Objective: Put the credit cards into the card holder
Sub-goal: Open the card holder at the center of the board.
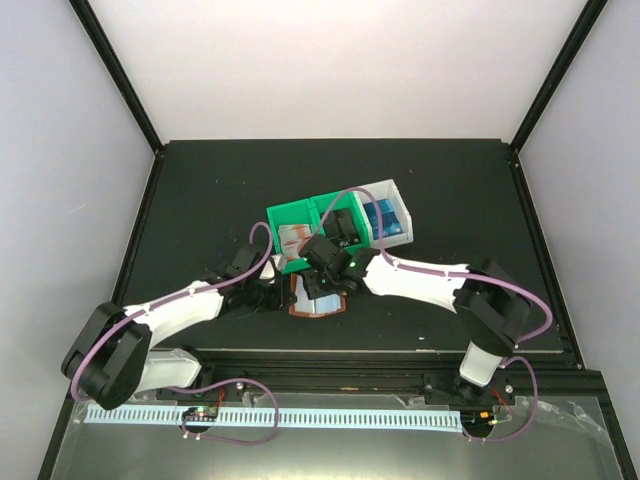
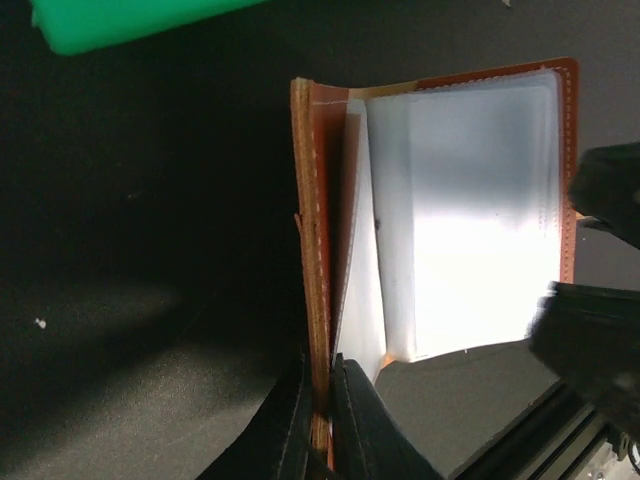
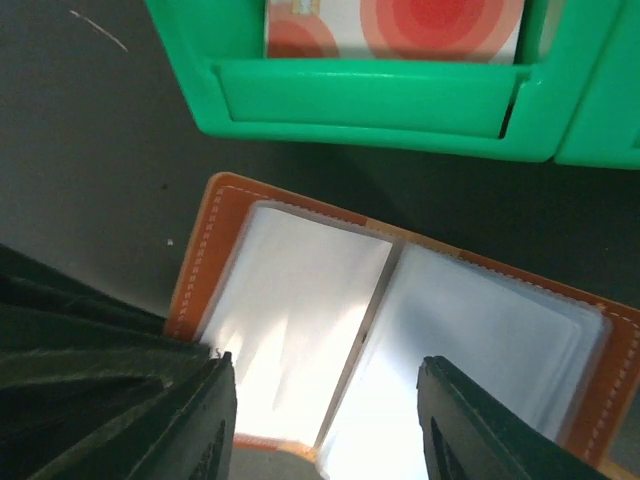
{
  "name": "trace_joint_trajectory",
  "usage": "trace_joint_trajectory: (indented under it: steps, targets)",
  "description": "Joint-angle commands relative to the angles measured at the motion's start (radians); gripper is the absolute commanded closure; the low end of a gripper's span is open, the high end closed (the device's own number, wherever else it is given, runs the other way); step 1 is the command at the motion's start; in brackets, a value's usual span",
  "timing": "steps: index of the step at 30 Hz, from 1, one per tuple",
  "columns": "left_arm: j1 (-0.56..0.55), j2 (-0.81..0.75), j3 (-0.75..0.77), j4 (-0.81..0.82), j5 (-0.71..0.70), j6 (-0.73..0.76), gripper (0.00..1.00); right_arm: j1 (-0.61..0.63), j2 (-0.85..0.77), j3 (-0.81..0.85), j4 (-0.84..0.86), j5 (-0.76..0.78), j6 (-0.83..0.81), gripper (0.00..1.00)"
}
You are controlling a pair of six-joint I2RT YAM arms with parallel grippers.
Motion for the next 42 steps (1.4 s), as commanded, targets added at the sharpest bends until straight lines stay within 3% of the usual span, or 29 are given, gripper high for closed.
trace_joint_trajectory:
  steps: [1,5,8,14,22,28,42]
  targets:
    - [-0.007,0.007,-0.033,0.068,0.034,-0.054,0.92,0.006,0.066,0.050,-0.032,0.001,-0.002,0.45]
    - [-0.008,-0.003,-0.060,0.089,0.031,-0.071,0.85,0.014,0.135,0.092,-0.076,0.034,0.006,0.34]
    - [-0.007,-0.030,-0.079,0.037,-0.069,-0.120,0.67,0.024,0.183,0.122,-0.118,0.065,0.027,0.32]
    - [0.011,-0.147,-0.133,0.034,-0.150,-0.161,0.49,0.049,0.259,0.150,-0.193,0.126,0.045,0.28]
    - [0.110,-0.322,-0.205,-0.029,-0.192,-0.164,0.46,0.082,0.360,0.176,-0.292,0.240,0.089,0.14]
    - [0.184,-0.399,-0.230,-0.050,-0.145,-0.134,0.46,0.084,0.384,0.189,-0.317,0.281,0.121,0.12]
    - [0.196,-0.509,-0.181,-0.013,0.051,0.010,0.43,0.041,0.069,0.246,-0.199,0.099,-0.031,0.12]
